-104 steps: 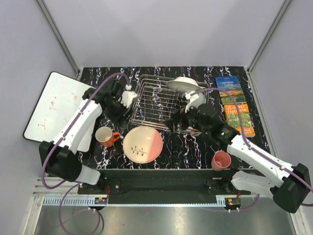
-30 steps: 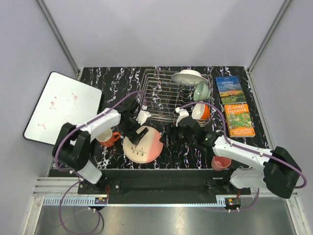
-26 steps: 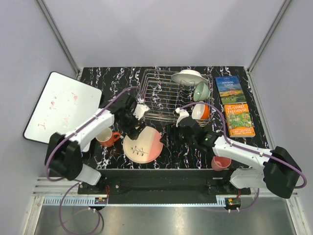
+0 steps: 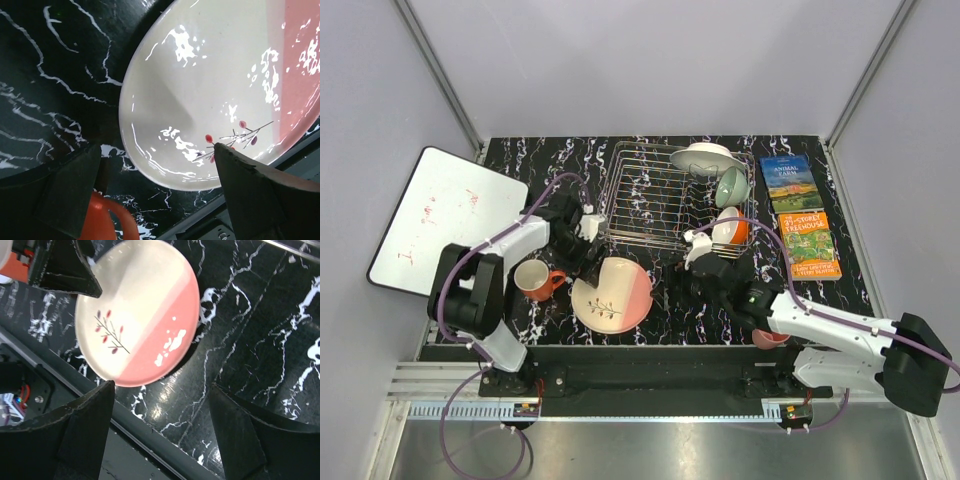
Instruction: Load the mixed dishes into the dish rack
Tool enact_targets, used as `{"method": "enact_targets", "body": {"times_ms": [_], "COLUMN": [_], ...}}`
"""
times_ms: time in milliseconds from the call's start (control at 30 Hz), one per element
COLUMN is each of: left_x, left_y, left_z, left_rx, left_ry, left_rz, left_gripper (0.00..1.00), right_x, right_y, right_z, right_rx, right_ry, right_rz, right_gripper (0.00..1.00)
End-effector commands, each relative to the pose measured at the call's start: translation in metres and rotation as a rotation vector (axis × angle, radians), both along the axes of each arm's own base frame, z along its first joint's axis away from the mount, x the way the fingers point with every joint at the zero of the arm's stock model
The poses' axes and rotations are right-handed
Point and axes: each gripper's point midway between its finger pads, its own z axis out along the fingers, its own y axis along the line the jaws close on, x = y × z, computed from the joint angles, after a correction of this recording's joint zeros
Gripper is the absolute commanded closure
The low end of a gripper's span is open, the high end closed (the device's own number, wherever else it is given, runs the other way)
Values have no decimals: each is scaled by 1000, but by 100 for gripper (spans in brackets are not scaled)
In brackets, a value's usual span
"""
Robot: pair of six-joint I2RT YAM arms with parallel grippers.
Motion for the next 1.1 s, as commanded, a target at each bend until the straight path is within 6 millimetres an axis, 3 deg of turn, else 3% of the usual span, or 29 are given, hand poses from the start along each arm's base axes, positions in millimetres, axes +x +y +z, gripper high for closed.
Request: {"method": "enact_targets", "body": {"times_ms": [0, 300, 533, 700, 867, 1067], "left_x": [5, -3, -11, -12, -18, -22], "left_y": [-13, -23, -33, -34, -35, -34], "left_z": [-13, -28, -25, -23, -27, -29], "left_rx": [-18, -7, -7, -15, -30, -29], "left_ry": [3, 31, -10, -16, 23, 36], "left_rz": [-46, -107, -181, -207, -234, -254], "left_gripper": [1, 1, 3, 21, 44, 57], "right_x": [6, 3, 7, 12, 22, 25], "right_y": [2, -1, 22, 31, 21, 20], "right_z": [7, 5, -17, -36, -47, -53], "right_rx": [-10, 4, -92, -148, -115, -108], "right_ry": [-15, -6, 68, 131, 208, 238], "right_rz": [-29, -36, 34, 56, 32, 35], "right_gripper": [18, 19, 20, 21, 21, 22]}}
